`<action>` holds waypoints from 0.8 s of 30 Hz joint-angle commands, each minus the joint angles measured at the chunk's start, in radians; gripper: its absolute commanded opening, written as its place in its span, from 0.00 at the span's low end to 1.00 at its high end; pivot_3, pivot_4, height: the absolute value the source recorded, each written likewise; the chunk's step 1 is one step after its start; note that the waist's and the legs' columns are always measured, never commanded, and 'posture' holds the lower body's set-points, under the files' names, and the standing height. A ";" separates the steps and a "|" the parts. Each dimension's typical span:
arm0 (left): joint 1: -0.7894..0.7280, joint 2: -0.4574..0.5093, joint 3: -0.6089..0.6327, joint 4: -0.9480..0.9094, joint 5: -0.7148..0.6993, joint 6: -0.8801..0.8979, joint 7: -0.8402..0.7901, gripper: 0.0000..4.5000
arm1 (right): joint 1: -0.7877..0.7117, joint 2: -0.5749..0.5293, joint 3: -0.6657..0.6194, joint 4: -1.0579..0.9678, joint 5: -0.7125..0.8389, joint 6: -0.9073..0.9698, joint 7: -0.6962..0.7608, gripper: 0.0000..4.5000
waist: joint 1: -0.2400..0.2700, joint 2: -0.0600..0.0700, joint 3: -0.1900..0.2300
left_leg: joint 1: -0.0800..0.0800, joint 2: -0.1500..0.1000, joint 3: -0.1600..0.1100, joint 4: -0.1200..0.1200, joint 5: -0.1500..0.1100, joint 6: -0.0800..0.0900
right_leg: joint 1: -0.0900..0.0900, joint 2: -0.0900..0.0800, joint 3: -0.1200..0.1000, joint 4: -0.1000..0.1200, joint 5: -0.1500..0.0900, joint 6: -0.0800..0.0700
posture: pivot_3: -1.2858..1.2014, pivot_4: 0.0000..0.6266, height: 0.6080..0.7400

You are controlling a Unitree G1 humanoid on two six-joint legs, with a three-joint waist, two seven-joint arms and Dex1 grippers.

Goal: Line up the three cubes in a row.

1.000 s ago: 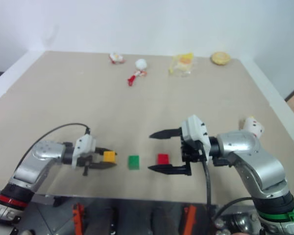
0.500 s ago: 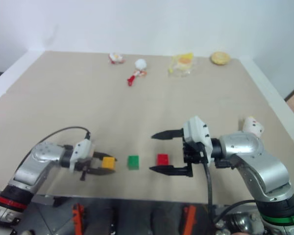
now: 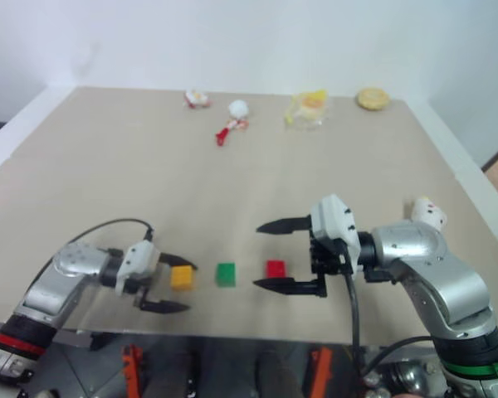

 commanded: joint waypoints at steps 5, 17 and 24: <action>-0.037 0.009 0.081 -0.133 -0.144 0.157 0.033 1.00 | 0.003 -0.006 -0.032 -0.011 0.025 -0.005 0.000 1.00 | 0.000 0.000 0.000 | -0.001 0.000 0.000 0.000 0.000 0.000 | 0.000 0.000 0.000 0.000 0.000 0.000 | 0.52 0.24 0.98; -0.176 -0.231 0.381 -0.257 -0.343 0.575 0.782 1.00 | 0.040 0.223 -0.232 0.045 0.095 0.055 -0.472 1.00 | -0.002 -0.001 0.000 | 0.000 0.000 -0.002 0.003 0.000 0.000 | 0.002 0.002 0.000 0.001 0.004 0.007 | 0.52 0.24 0.98; -0.039 -0.442 0.430 -0.187 -0.070 0.305 1.186 1.00 | 0.128 0.557 -0.219 0.158 -0.260 -0.175 -0.959 1.00 | 0.001 -0.002 -0.002 | -0.001 -0.001 -0.003 0.000 0.001 -0.001 | 0.000 0.003 0.003 0.002 0.004 0.007 | 0.52 0.24 0.98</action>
